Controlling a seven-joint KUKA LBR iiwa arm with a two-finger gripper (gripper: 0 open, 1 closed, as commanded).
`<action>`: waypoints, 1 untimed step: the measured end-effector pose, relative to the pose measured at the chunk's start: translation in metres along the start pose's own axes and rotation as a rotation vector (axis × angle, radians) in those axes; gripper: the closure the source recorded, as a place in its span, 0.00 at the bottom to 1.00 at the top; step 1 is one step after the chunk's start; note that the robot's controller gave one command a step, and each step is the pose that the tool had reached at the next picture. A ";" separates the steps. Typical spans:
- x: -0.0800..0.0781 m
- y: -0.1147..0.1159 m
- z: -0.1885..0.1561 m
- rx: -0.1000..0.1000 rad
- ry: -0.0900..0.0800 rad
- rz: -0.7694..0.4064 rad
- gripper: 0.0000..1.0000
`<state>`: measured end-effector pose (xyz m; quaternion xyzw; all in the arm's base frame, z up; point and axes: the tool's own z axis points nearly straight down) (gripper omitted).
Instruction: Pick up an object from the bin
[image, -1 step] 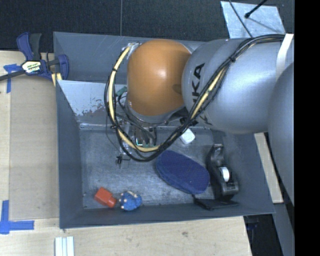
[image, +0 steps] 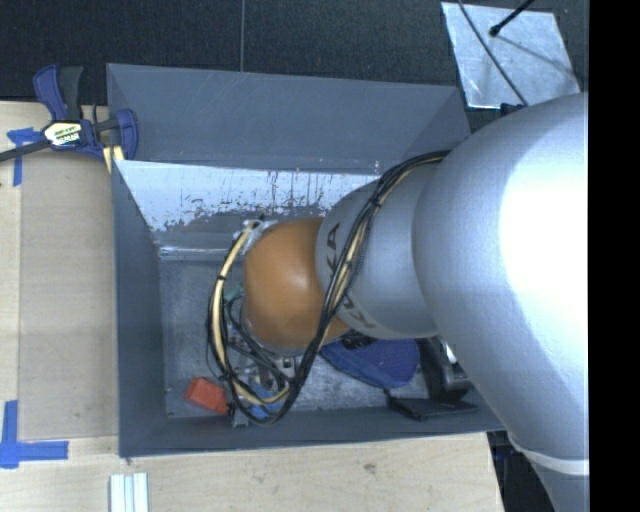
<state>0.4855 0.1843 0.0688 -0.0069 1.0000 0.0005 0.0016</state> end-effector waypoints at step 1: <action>0.000 0.000 -0.002 -0.001 0.000 0.000 1.00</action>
Offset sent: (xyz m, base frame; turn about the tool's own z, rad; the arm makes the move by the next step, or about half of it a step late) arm 0.0000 0.0000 0.0000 0.0000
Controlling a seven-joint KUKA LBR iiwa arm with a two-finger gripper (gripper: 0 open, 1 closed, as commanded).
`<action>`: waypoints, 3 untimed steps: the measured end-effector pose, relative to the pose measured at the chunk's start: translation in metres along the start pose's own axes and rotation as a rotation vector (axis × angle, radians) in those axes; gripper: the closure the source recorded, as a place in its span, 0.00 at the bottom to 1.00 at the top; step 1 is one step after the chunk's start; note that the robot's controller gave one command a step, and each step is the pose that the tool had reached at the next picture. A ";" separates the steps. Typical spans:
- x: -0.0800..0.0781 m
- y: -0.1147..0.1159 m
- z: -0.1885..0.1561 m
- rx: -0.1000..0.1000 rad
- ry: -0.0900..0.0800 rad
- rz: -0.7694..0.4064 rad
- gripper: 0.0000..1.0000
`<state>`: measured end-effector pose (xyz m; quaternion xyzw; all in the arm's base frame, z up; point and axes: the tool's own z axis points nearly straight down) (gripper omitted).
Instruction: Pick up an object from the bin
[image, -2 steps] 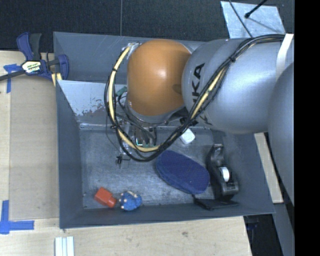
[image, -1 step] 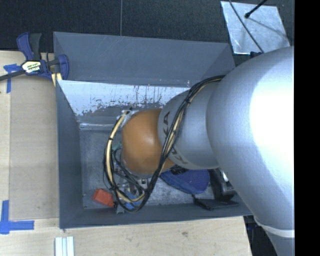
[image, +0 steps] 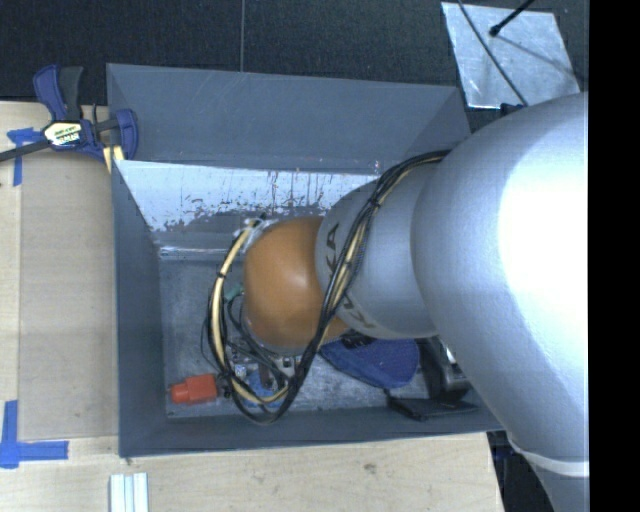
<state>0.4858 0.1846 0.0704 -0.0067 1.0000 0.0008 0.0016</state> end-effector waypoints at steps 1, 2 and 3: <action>-0.019 0.022 -0.079 -0.002 -0.004 0.316 1.00; -0.018 0.021 -0.077 0.001 0.000 0.317 0.00; 0.001 0.054 -0.011 0.003 0.005 0.117 0.00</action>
Offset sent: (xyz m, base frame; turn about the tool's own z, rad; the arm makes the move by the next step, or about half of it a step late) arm 0.0163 0.0214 0.0770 0.3180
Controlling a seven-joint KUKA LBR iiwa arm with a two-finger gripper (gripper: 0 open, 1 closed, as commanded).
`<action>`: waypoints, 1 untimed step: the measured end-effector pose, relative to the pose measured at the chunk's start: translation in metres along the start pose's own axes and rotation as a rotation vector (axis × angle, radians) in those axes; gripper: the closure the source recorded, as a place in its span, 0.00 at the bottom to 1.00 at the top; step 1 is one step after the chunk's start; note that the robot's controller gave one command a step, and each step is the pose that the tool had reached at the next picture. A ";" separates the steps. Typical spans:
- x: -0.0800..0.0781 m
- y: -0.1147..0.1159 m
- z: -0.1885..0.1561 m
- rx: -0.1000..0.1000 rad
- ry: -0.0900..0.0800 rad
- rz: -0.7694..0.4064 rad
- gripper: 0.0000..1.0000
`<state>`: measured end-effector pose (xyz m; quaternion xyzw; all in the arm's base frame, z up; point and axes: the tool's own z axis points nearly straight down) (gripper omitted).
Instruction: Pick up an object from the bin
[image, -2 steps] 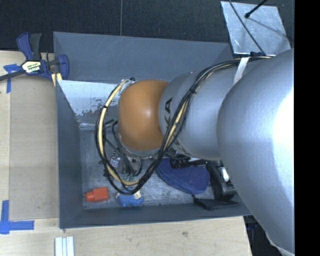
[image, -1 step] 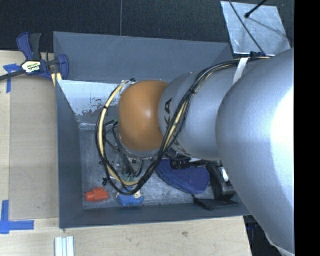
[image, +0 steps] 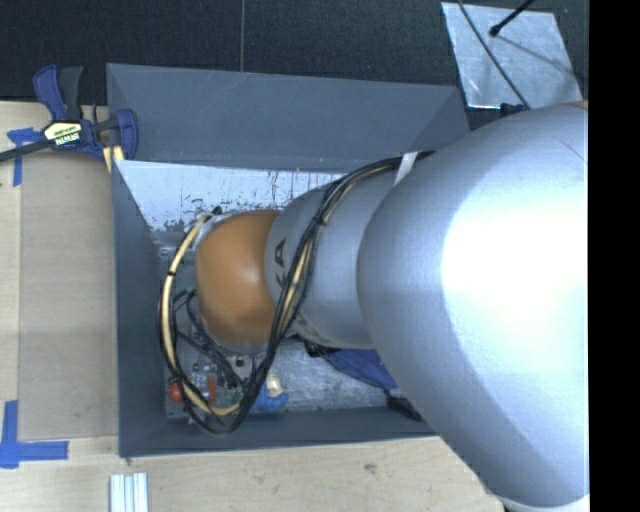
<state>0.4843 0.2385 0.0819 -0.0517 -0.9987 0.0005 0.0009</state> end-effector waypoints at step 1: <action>-0.001 0.000 -0.001 -0.001 -0.002 0.003 1.00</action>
Offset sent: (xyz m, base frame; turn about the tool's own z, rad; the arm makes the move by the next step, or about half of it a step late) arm 0.0000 0.0000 0.0000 0.0000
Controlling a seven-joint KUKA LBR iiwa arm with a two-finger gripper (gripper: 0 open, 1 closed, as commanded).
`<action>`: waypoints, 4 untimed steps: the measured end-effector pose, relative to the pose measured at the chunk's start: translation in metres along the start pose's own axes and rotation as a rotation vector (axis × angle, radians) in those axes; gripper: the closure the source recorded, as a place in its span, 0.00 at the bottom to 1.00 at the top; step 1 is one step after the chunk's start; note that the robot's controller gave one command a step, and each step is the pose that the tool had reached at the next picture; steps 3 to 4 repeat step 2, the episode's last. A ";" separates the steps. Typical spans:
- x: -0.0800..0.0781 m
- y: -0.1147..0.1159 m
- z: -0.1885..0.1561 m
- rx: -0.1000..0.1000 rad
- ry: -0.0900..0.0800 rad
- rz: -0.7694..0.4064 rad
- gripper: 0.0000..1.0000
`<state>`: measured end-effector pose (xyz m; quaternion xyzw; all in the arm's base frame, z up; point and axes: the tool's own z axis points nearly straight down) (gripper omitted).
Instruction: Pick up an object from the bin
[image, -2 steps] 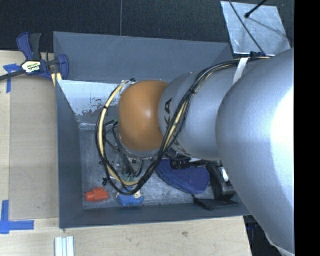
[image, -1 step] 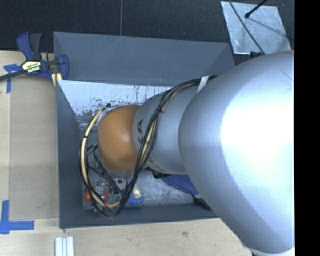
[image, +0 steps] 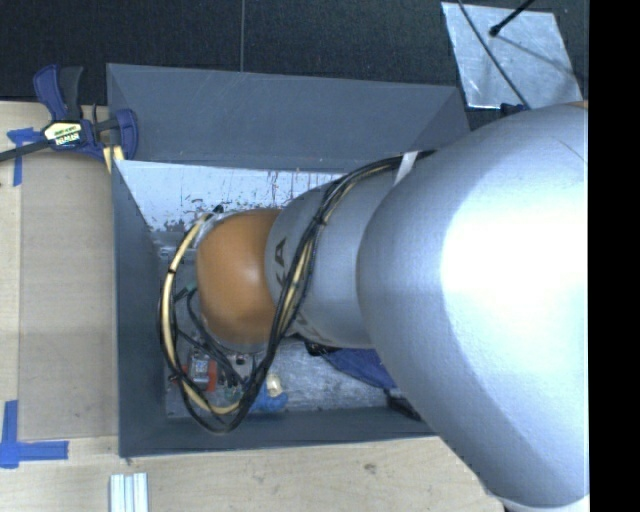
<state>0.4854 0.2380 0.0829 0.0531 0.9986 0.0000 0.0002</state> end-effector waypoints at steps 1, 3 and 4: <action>-0.010 0.000 -0.109 -0.005 -0.009 -0.027 1.00; -0.021 0.002 -0.201 -0.006 -0.010 -0.038 1.00; -0.021 0.002 -0.201 -0.006 -0.010 -0.038 1.00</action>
Offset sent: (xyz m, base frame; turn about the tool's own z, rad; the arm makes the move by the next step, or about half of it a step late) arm 0.0074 -0.0015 0.1042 -0.0265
